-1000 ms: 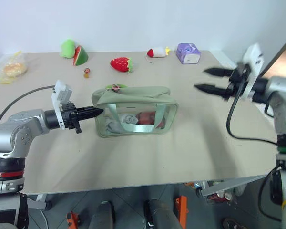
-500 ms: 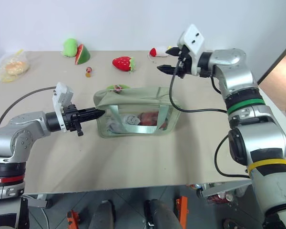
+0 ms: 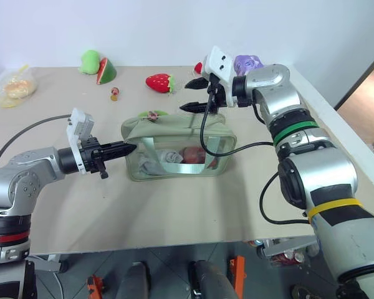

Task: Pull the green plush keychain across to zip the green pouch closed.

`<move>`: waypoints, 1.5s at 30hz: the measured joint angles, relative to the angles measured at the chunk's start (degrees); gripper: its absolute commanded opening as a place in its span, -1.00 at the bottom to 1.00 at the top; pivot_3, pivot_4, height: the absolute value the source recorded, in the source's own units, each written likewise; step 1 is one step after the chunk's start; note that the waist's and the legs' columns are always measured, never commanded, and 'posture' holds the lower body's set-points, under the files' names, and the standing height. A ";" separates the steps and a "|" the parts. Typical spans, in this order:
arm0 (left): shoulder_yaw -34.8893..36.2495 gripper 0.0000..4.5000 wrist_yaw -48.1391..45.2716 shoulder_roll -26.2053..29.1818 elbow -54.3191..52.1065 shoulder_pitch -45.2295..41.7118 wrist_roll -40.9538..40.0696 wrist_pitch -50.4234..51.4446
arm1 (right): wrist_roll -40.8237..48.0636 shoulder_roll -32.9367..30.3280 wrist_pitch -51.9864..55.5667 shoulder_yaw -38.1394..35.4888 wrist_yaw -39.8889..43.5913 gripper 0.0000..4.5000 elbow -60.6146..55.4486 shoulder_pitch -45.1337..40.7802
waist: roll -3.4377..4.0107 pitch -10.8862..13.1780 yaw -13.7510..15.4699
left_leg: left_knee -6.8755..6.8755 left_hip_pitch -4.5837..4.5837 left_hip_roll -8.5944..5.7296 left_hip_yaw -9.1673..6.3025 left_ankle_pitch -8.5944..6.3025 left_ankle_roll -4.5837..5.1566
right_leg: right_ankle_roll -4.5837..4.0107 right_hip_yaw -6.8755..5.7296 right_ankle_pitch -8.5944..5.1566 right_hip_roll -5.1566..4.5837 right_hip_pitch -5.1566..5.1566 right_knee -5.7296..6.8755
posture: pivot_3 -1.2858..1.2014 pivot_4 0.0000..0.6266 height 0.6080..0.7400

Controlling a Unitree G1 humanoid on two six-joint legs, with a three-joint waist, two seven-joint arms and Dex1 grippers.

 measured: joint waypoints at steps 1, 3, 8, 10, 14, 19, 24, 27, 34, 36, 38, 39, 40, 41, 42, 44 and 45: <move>0.00 -1.00 0.20 -0.01 0.00 0.00 -0.19 0.03 | 0.24 0.03 0.08 0.00 0.87 0.45 -0.26 0.40 | 0.00 0.00 0.00 | 0.00 0.00 0.00 0.00 0.00 0.00 | 0.00 0.00 0.00 0.00 0.00 0.01 | 0.03 -0.52 1.00; 0.00 -1.00 0.59 -0.02 0.01 0.00 -0.44 0.04 | 0.45 0.25 0.59 -0.01 2.86 0.45 -0.92 1.17 | 0.00 0.00 -0.01 | 0.00 0.01 0.00 0.00 0.00 0.00 | -0.01 0.00 0.01 0.00 -0.01 0.02 | 0.03 -0.52 1.00; -0.01 -1.00 0.88 -0.02 0.01 0.00 -0.70 0.04 | 1.02 1.71 2.36 0.00 6.18 0.45 -3.65 2.92 | 0.00 0.00 -0.02 | 0.00 0.04 0.02 -0.01 0.00 0.00 | -0.03 0.00 0.01 0.03 -0.01 0.06 | 0.03 -0.52 1.00; -0.01 -1.00 1.06 -0.04 0.01 0.00 -0.76 0.04 | 1.15 2.42 3.18 0.01 7.09 0.45 -4.38 3.10 | 0.01 0.00 -0.02 | 0.01 0.03 0.02 -0.01 0.00 0.00 | -0.02 0.00 0.01 0.03 -0.01 0.06 | 0.03 -0.52 1.00; -0.01 -1.00 1.16 -0.09 0.01 0.00 -0.82 0.04 | 1.56 3.42 4.63 0.01 8.94 0.45 -6.38 3.11 | 0.01 0.00 -0.02 | 0.00 0.03 0.02 -0.01 0.00 0.00 | -0.02 0.00 0.01 0.03 -0.01 0.06 | 0.03 -0.52 1.00; -0.01 -1.00 1.63 -0.18 0.02 0.00 -0.87 0.04 | 1.58 4.50 6.00 0.21 10.77 0.45 -7.37 3.50 | 0.01 0.00 -0.02 | 0.01 0.03 0.02 -0.01 0.00 0.00 | -0.03 0.00 0.01 0.03 -0.01 0.06 | 0.03 -0.52 1.00; -0.01 -1.00 1.73 -0.20 0.02 0.00 -0.90 0.04 | 1.71 5.09 7.36 0.75 13.41 0.45 -7.79 3.70 | 0.01 0.00 -0.02 | 0.01 0.03 0.02 -0.01 0.00 0.00 | -0.03 -0.01 0.01 0.03 -0.01 0.06 | 0.03 -0.52 1.00; -0.01 -1.00 1.86 -0.19 0.02 0.00 -0.90 0.06 | 1.51 6.05 7.42 1.54 13.37 0.45 -7.82 3.71 | 0.01 0.00 -0.03 | 0.00 0.04 0.02 -0.01 0.00 0.00 | -0.03 -0.01 0.01 0.04 -0.01 0.07 | 0.03 -0.52 1.00; 0.02 -1.00 2.10 -0.19 -0.02 0.00 -1.13 0.15 | 0.36 9.28 6.33 2.16 7.00 0.45 -6.11 3.69 | 0.01 0.00 -0.03 | 0.01 0.03 0.03 -0.02 0.00 0.00 | -0.04 -0.01 0.01 0.04 -0.01 0.07 | 0.03 -0.52 1.00; 0.02 -1.00 2.33 -0.20 -0.09 0.00 -1.29 0.22 | 0.04 9.86 5.82 2.19 5.25 0.45 -5.39 3.69 | 0.01 0.00 -0.03 | 0.01 0.03 0.03 -0.02 0.00 -0.01 | -0.04 -0.01 0.00 0.04 -0.02 0.07 | 0.03 -0.52 1.00; 0.02 -1.00 2.59 -0.20 -0.20 0.01 -1.34 0.29 | -0.17 10.05 5.71 2.18 4.71 0.21 -5.09 3.69 | 0.00 0.00 -0.03 | 0.00 0.03 0.03 -0.02 0.00 -0.01 | -0.04 -0.01 0.00 0.04 -0.01 0.07 | 0.03 -0.52 1.00; 0.02 -1.00 2.99 -0.20 -0.41 0.02 -1.37 0.33 | -0.27 10.17 5.61 2.18 4.37 0.09 -4.99 3.69 | 0.00 0.00 -0.03 | 0.01 0.03 0.03 -0.02 0.00 -0.01 | -0.04 -0.01 0.00 0.04 -0.02 0.07 | 0.03 -0.52 1.00; 0.02 -1.00 3.14 -0.20 -0.57 0.02 -1.38 0.34 | -0.28 10.21 5.53 2.18 4.17 -0.04 -4.99 3.69 | 0.00 0.00 -0.03 | 0.00 0.03 0.03 -0.02 0.00 -0.01 | -0.04 -0.01 0.00 0.04 -0.02 0.07 | 0.03 -0.52 1.00; 0.04 -1.00 3.25 -0.20 -0.81 0.05 -1.43 0.34 | -0.27 10.24 5.40 2.18 4.08 -0.21 -4.99 3.69 | 0.00 0.00 -0.03 | 0.00 0.03 0.03 -0.02 0.00 -0.01 | -0.04 -0.02 0.00 0.05 -0.02 0.07 | 0.03 -0.52 1.00; 0.06 -1.00 3.27 -0.20 -0.86 0.06 -1.50 0.35 | -0.25 10.26 5.23 2.18 4.21 -0.37 -4.99 3.69 | 0.00 0.00 -0.03 | 0.00 0.03 0.03 -0.02 0.00 -0.01 | -0.04 -0.01 0.00 0.05 -0.02 0.07 | 0.03 -0.52 1.00; 0.07 -1.00 3.29 -0.20 -0.86 0.06 -1.85 0.37 | -0.14 10.25 5.08 2.17 5.08 -0.68 -5.00 3.69 | 0.00 0.00 -0.03 | 0.01 0.03 0.03 -0.02 0.00 -0.01 | -0.04 -0.02 0.00 0.04 -0.01 0.07 | 0.03 -0.52 1.00; 0.06 -1.00 3.29 -0.20 -0.86 0.06 -1.96 0.37 | -0.06 10.24 5.03 2.17 5.29 -0.82 -5.00 3.69 | 0.00 0.00 -0.03 | 0.01 0.03 0.03 -0.02 0.00 -0.01 | -0.04 -0.02 0.01 0.05 -0.01 0.07 | 0.03 -0.52 1.00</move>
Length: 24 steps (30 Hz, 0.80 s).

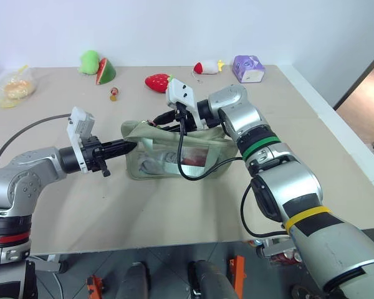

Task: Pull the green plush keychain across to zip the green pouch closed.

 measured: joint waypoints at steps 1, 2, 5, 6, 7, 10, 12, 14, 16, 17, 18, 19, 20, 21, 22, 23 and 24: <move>0.00 -1.00 0.00 0.00 0.00 0.00 -0.06 0.00 | 0.14 -0.03 -0.14 -0.01 0.24 -0.97 -0.01 0.00 | 0.00 0.00 0.00 | 0.00 0.00 0.00 0.00 0.00 0.00 | 0.00 0.00 0.00 0.00 0.00 0.00 | 0.03 -0.52 1.00; 0.00 -1.00 -0.01 0.00 0.00 0.00 -0.07 0.00 | 0.31 -0.10 -0.28 -0.01 0.61 -0.99 -0.01 0.00 | 0.00 0.00 0.00 | 0.00 0.00 0.00 0.00 0.00 0.00 | 0.00 0.00 0.00 0.00 0.00 0.00 | 0.03 -0.52 1.00; 0.00 -1.00 -0.01 0.00 0.00 0.00 -0.13 0.00 | 0.49 -0.31 -0.43 -0.04 1.05 -0.99 -0.05 0.00 | 0.00 0.00 0.00 | 0.00 0.00 0.00 0.00 0.00 0.00 | 0.00 0.00 0.00 0.00 0.00 0.00 | 0.03 -0.52 1.00; 0.00 -1.00 -0.01 0.00 0.00 0.00 -0.14 0.00 | 0.49 -0.33 -0.44 -0.04 1.04 -0.99 -0.05 0.00 | 0.00 0.00 0.00 | 0.00 0.00 0.00 0.00 0.00 0.00 | 0.00 0.00 0.00 0.00 0.00 0.00 | 0.03 -0.52 1.00; 0.00 -1.00 -0.01 0.00 0.00 0.00 -0.14 0.00 | 0.50 -0.36 -0.47 -0.04 1.01 -0.99 -0.05 0.00 | 0.00 0.00 0.00 | 0.00 0.00 0.00 0.00 0.00 0.00 | 0.00 0.00 0.00 0.00 0.00 0.00 | 0.03 -0.52 1.00; -0.01 -1.00 -0.02 0.00 0.00 0.00 -0.15 0.00 | 0.41 -0.74 -1.01 -0.04 -0.42 -0.99 -0.04 -0.01 | 0.00 0.00 0.00 | 0.00 0.00 0.00 0.00 0.00 0.00 | 0.00 0.00 0.00 0.00 0.00 0.00 | 0.03 -0.52 1.00; -0.01 -1.00 -0.04 0.00 0.00 0.00 -0.15 0.00 | 0.24 -1.78 -1.57 -0.14 -2.83 -0.99 -0.04 -0.12 | 0.00 0.00 0.01 | 0.00 0.00 0.00 0.00 0.00 0.00 | -0.01 0.00 0.00 0.00 0.00 0.00 | 0.03 -0.52 1.00; -0.02 -1.00 -0.04 -0.01 0.02 -0.01 -0.14 -0.01 | 0.06 -2.63 -1.93 -0.19 -3.86 -0.99 -0.03 -0.39 | 0.00 0.00 0.00 | 0.00 0.00 0.00 0.00 0.00 0.00 | -0.01 0.00 -0.01 0.00 -0.01 0.00 | 0.03 -0.52 1.00; -0.07 -1.00 -0.09 -0.08 0.14 -0.06 -0.10 -0.06 | 0.12 -4.33 -2.31 -0.49 -4.27 -0.99 -0.03 -1.74 | 0.00 0.00 0.01 | -0.01 -0.01 0.00 0.00 0.00 0.00 | -0.01 0.00 -0.01 0.00 -0.01 0.00 | 0.03 -0.52 1.00; -0.08 -1.00 -0.11 -0.09 0.18 -0.06 -0.08 -0.07 | 0.19 -4.83 -2.40 -0.60 -4.25 -0.99 -0.06 -2.15 | 0.00 0.00 0.01 | -0.01 -0.01 0.00 0.00 0.00 0.00 | -0.01 0.00 -0.01 0.00 -0.01 0.00 | 0.03 -0.52 1.00; -0.17 -1.00 -0.16 -0.13 0.32 -0.19 -0.04 -0.12 | 0.41 -5.55 -2.55 -0.86 -4.15 -0.99 -0.21 -2.67 | 0.00 0.00 0.01 | -0.01 -0.01 0.00 0.00 0.00 0.00 | -0.01 0.00 -0.01 -0.01 0.00 0.00 | 0.03 -0.52 1.00; -0.25 -1.00 -0.20 -0.18 0.55 -0.36 0.00 -0.17 | 0.48 -6.04 -2.73 -1.06 -4.11 -0.99 -0.35 -3.01 | 0.00 0.00 0.02 | -0.01 0.00 0.00 0.00 0.00 0.00 | -0.02 0.00 -0.01 0.00 0.00 -0.01 | 0.03 -0.52 1.00; -0.30 -1.00 -0.23 -0.21 0.71 -0.53 0.01 -0.22 | 0.59 -6.40 -2.95 -1.39 -4.08 -0.99 -0.65 -3.19 | 0.00 0.00 0.02 | -0.01 0.00 0.00 0.00 0.00 0.00 | -0.02 0.00 -0.01 0.00 0.00 0.00 | 0.03 -0.52 1.00; -0.36 -1.00 -0.25 -0.23 0.74 -0.64 0.03 -0.26 | 0.76 -6.65 -3.11 -1.61 -4.07 -0.99 -0.82 -3.23 | 0.00 0.00 0.01 | 0.00 0.00 0.00 0.00 0.00 0.00 | -0.02 0.00 -0.01 0.00 0.00 0.00 | 0.03 -0.52 1.00; -0.54 -1.00 -0.31 -0.28 0.84 -0.96 0.08 -0.30 | 0.92 -7.10 -3.23 -1.69 -3.95 -0.99 -1.04 -3.22 | 0.00 0.00 0.03 | 0.00 0.00 0.00 -0.01 0.00 0.00 | -0.02 -0.01 -0.01 0.00 0.00 0.00 | 0.03 -0.52 1.00; -0.59 -1.00 -0.36 -0.32 0.93 -1.14 0.10 -0.31 | 0.94 -7.37 -3.25 -1.69 -3.88 -0.99 -1.30 -3.22 | 0.00 0.00 0.04 | 0.00 0.00 0.00 -0.01 0.00 0.00 | -0.02 -0.01 -0.01 -0.01 0.00 0.00 | 0.03 -0.52 1.00; -0.66 -1.00 -0.46 -0.38 1.20 -1.41 0.10 -0.32 | 0.98 -7.78 -3.34 -1.71 -3.78 -0.99 -1.78 -3.22 | 0.00 0.00 0.05 | 0.00 0.00 0.00 0.00 0.00 0.00 | -0.02 0.00 -0.01 -0.01 0.00 0.00 | 0.03 -0.52 1.00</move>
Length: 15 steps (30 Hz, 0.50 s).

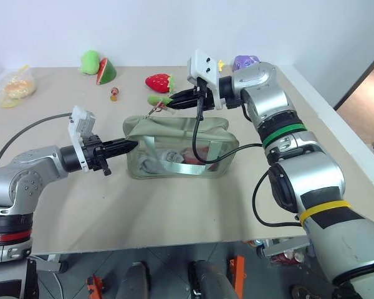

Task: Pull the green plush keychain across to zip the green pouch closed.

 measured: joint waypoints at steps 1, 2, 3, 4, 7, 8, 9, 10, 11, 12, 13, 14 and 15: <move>-0.02 -1.00 -0.08 -0.05 0.09 -0.14 0.02 0.00 | 0.03 -0.47 -0.12 -0.01 0.16 -0.99 -0.69 0.00 | 0.00 0.00 0.00 | 0.00 -0.01 0.00 0.00 0.00 0.00 | 0.00 0.00 0.00 0.00 -0.01 0.00 | 0.03 -0.52 1.00; -0.04 -1.00 -0.14 -0.07 0.10 -0.16 0.02 -0.03 | 0.08 -0.79 -0.22 -0.03 0.25 -0.99 -1.09 0.01 | 0.00 0.00 -0.01 | 0.00 0.00 0.00 0.01 0.00 0.00 | 0.00 0.00 0.00 0.00 0.00 0.00 | 0.03 -0.52 1.00; -0.06 -1.00 -0.21 -0.08 0.11 -0.20 0.02 -0.07 | 0.10 -1.21 -0.27 -0.02 0.44 -0.99 -1.67 0.03 | 0.00 0.00 -0.01 | 0.00 0.00 0.00 0.00 0.00 0.00 | 0.00 0.00 0.00 0.00 0.00 0.00 | 0.03 -0.52 1.00; -0.08 -1.00 -0.29 -0.10 0.13 -0.25 0.03 -0.08 | 0.11 -1.55 -0.27 -0.01 1.01 -0.99 -2.36 0.14 | 0.00 0.00 0.00 | 0.00 -0.01 0.00 0.00 0.00 0.00 | 0.00 0.00 0.00 0.00 -0.01 0.00 | 0.03 -0.52 1.00; -0.18 -1.00 -0.86 -0.15 0.17 -0.43 0.04 -0.09 | 0.18 -3.17 -0.33 0.15 3.46 -0.99 -5.98 1.09 | 0.00 0.00 0.04 | 0.00 -0.01 0.00 0.00 0.00 0.00 | 0.00 -0.01 -0.01 -0.01 0.00 0.00 | 0.03 -0.52 1.00; -0.35 -1.00 -0.98 -0.25 0.15 -0.59 0.03 -0.09 | 0.21 -4.48 -0.64 0.54 4.83 -0.99 -8.45 2.19 | 0.00 0.00 0.11 | 0.00 -0.02 0.00 -0.01 0.00 0.00 | 0.01 -0.02 -0.01 -0.01 0.01 -0.01 | 0.03 -0.52 1.00; -0.43 -1.00 -1.09 -0.30 0.16 -0.62 0.02 -0.09 | 0.15 -5.90 -1.25 1.12 5.93 -0.99 -10.07 3.00 | 0.00 0.00 0.25 | 0.01 -0.03 -0.01 -0.01 0.00 0.00 | 0.01 -0.02 -0.01 -0.03 0.01 -0.01 | 0.03 -0.52 1.00; -0.47 -1.00 -1.18 -0.35 0.15 -0.63 -0.01 -0.09 | -0.08 -7.65 -2.04 1.72 6.69 -0.99 -11.61 3.80 | 0.01 0.01 0.33 | 0.02 -0.03 -0.02 0.00 0.00 0.00 | 0.02 -0.01 -0.01 -0.04 0.00 -0.02 | 0.03 -0.52 1.00; -0.47 -1.00 -1.19 -0.37 0.16 -0.63 0.00 -0.10 | -0.16 -8.71 -2.43 1.76 7.01 -0.99 -12.24 4.09 | 0.01 0.01 0.35 | 0.02 -0.03 -0.02 0.01 0.00 0.00 | 0.01 0.00 -0.01 -0.04 0.00 -0.02 | 0.03 -0.52 1.00; -0.47 -1.00 -1.21 -0.38 0.16 -0.64 0.00 -0.13 | -0.32 -9.75 -2.64 1.76 6.99 -0.99 -12.64 4.12 | 0.02 0.01 0.33 | 0.02 -0.02 -0.02 0.02 0.00 0.00 | 0.01 0.00 -0.01 -0.04 -0.01 -0.02 | 0.03 -0.52 1.00; -0.47 -1.00 -1.24 -0.38 0.16 -0.66 -0.01 -0.15 | -0.41 -10.82 -2.75 1.75 6.87 -0.99 -13.12 4.11 | 0.02 0.01 0.33 | 0.02 0.01 -0.02 0.02 0.00 0.00 | 0.00 0.00 -0.01 -0.03 0.00 -0.01 | 0.03 -0.52 1.00; -0.47 -1.00 -1.28 -0.38 0.17 -0.66 0.00 -0.16 | -0.43 -11.64 -2.80 1.73 6.68 -0.99 -13.57 4.08 | 0.02 0.01 0.32 | 0.01 0.02 -0.01 0.01 0.00 0.00 | -0.01 0.00 -0.01 -0.02 0.00 -0.01 | 0.03 -0.52 1.00; -0.48 -1.00 -1.35 -0.40 0.21 -0.68 0.00 -0.16 | -0.43 -12.23 -2.81 1.71 6.35 -0.99 -13.81 4.03 | 0.02 0.01 0.31 | 0.01 0.03 -0.01 0.01 0.00 0.00 | -0.03 0.00 -0.01 -0.01 0.00 0.00 | 0.03 -0.52 1.00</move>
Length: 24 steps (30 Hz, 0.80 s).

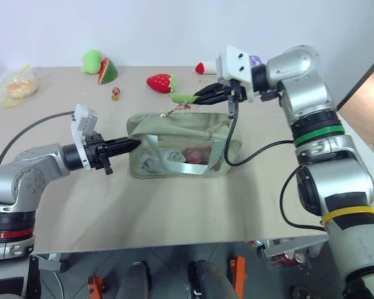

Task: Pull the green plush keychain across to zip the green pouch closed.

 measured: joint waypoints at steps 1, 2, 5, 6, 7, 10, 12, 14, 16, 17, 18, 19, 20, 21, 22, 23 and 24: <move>-0.02 -1.00 -0.11 -0.09 0.16 -0.11 0.01 -0.03 | 0.01 -0.62 0.00 -0.01 -0.35 -0.99 -0.16 -0.09 | 0.00 0.00 0.00 | 0.00 0.00 0.00 0.00 0.00 0.00 | -0.01 0.00 0.00 0.00 0.00 0.00 | 0.03 -0.52 1.00; -0.03 -1.00 -0.20 -0.16 0.53 -0.25 0.03 -0.06 | 0.01 -1.06 0.00 -0.01 -0.58 -0.99 -0.19 -0.31 | 0.01 0.01 0.00 | 0.00 0.00 0.00 0.00 0.00 0.00 | -0.01 0.00 0.01 0.00 0.00 0.01 | 0.03 -0.52 1.00; -0.09 -1.00 -0.52 -0.41 1.50 -0.55 0.18 -0.10 | 0.00 -2.38 -0.06 -0.05 -1.44 -0.99 -0.45 -1.34 | 0.02 0.01 0.01 | 0.01 -0.01 -0.01 0.00 0.01 0.00 | 0.00 0.00 0.01 -0.02 0.00 0.00 | 0.03 -0.52 1.00; -0.31 -1.00 -0.65 -0.67 1.74 -0.93 0.46 -0.13 | 0.01 -3.60 -0.37 -0.05 -1.56 -0.99 -1.21 -1.50 | 0.02 0.01 0.16 | 0.01 -0.05 -0.01 0.00 0.01 0.00 | 0.00 0.00 0.00 -0.02 0.00 -0.01 | 0.03 -0.52 1.00; -0.47 -1.00 -0.74 -0.68 1.77 -1.02 0.53 -0.15 | 0.01 -4.29 -0.54 -0.07 -1.56 -0.99 -1.56 -1.51 | 0.01 0.01 0.27 | 0.02 -0.04 -0.01 0.01 0.01 -0.01 | 0.01 0.00 0.00 -0.03 0.00 -0.02 | 0.03 -0.52 1.00; -0.67 -1.00 -0.95 -0.78 2.05 -1.26 0.57 -0.17 | -0.37 -8.07 -0.88 -0.05 -1.40 -0.99 -3.06 -1.27 | 0.02 0.02 0.56 | 0.01 -0.07 -0.03 0.02 0.00 -0.01 | 0.01 0.00 -0.02 -0.05 -0.01 -0.04 | 0.03 -0.52 1.00; -0.80 -1.00 -0.99 -0.82 2.04 -1.28 0.56 -0.15 | -1.69 -11.81 -1.97 0.24 -0.98 -0.99 -5.40 0.47 | 0.00 0.00 0.96 | 0.00 -0.06 -0.03 0.00 0.00 -0.02 | 0.00 -0.02 -0.07 -0.05 0.00 -0.06 | 0.03 -0.52 1.00; -0.80 -1.00 -0.99 -0.73 2.07 -1.21 0.55 -0.12 | -4.16 -17.16 -3.21 0.58 -1.16 -0.99 -6.53 3.80 | 0.00 0.00 1.23 | 0.00 -0.08 -0.06 0.01 -0.01 -0.03 | -0.24 -0.02 -0.24 -0.09 0.00 -0.09 | 0.03 -0.52 1.00; -0.69 -1.00 -0.98 -0.47 2.06 -1.14 0.50 -0.08 | -6.36 -20.27 -3.63 0.93 -2.03 -0.99 -6.53 7.32 | 0.05 0.03 1.01 | -0.01 -0.04 -0.07 0.12 -0.02 -0.04 | -0.24 0.08 -0.22 -0.10 -0.03 -0.09 | 0.03 -0.52 1.00; -0.61 -1.00 -0.99 -0.47 1.97 -1.15 0.37 -0.08 | -6.74 -20.75 -3.97 0.99 -2.66 -0.99 -6.74 8.55 | 0.05 0.03 0.84 | -0.01 0.01 -0.06 0.15 -0.02 -0.03 | -0.25 0.10 -0.21 -0.09 -0.02 -0.08 | 0.03 -0.52 1.00; -0.62 -1.00 -0.97 -0.50 1.78 -1.15 0.22 -0.05 | -7.13 -21.32 -4.44 1.00 -3.72 -0.99 -7.37 10.33 | 0.05 0.03 0.58 | -0.02 0.03 -0.06 0.15 -0.02 -0.03 | -0.25 0.10 -0.20 -0.08 -0.02 -0.05 | 0.03 -0.52 1.00; -0.62 -1.00 -0.94 -0.52 1.72 -1.14 0.08 -0.01 | -7.53 -21.81 -4.68 1.00 -5.05 -0.99 -7.95 12.22 | 0.05 0.03 0.41 | -0.01 0.04 -0.04 0.13 -0.01 -0.03 | -0.26 0.10 -0.19 -0.06 -0.02 -0.03 | 0.03 -0.52 1.00; -0.62 -1.00 -0.90 -0.51 1.62 -1.10 -0.03 0.03 | -8.12 -22.64 -4.77 0.91 -6.99 -0.99 -8.98 15.38 | 0.05 0.03 0.36 | 0.00 0.05 -0.03 0.12 -0.01 -0.03 | -0.26 0.10 -0.18 -0.03 -0.02 0.00 | 0.03 -0.52 1.00; -0.61 -1.00 -0.88 -0.49 1.60 -1.04 -0.06 0.04 | -8.25 -22.95 -4.72 0.83 -7.88 -0.99 -9.51 17.10 | 0.05 0.03 0.36 | 0.00 0.06 -0.03 0.12 -0.01 -0.02 | -0.26 0.10 -0.18 -0.03 -0.02 0.02 | 0.03 -0.52 1.00; -0.61 -1.00 -0.82 -0.49 1.56 -0.90 -0.12 0.09 | -8.43 -23.24 -4.40 0.50 -9.49 -0.99 -11.10 20.37 | 0.04 0.03 0.35 | 0.00 0.07 -0.03 0.12 -0.01 -0.02 | -0.25 0.10 -0.18 -0.03 -0.01 0.02 | 0.03 -0.52 1.00; -0.59 -1.00 -0.77 -0.48 1.53 -0.69 -0.15 0.11 | -8.51 -23.25 -4.11 0.34 -10.57 -0.99 -12.46 22.96 | 0.05 0.03 0.33 | 0.01 0.06 -0.03 0.12 -0.01 -0.02 | -0.24 0.11 -0.17 -0.03 -0.02 0.02 | 0.03 -0.52 1.00; -0.59 -1.00 -0.72 -0.50 1.46 -0.46 -0.21 0.15 | -8.57 -23.27 -3.44 0.19 -11.53 -0.99 -14.14 25.59 | 0.07 0.04 0.31 | 0.01 0.06 -0.03 0.15 -0.01 -0.02 | -0.16 0.14 -0.12 -0.03 -0.02 0.02 | 0.03 -0.52 1.00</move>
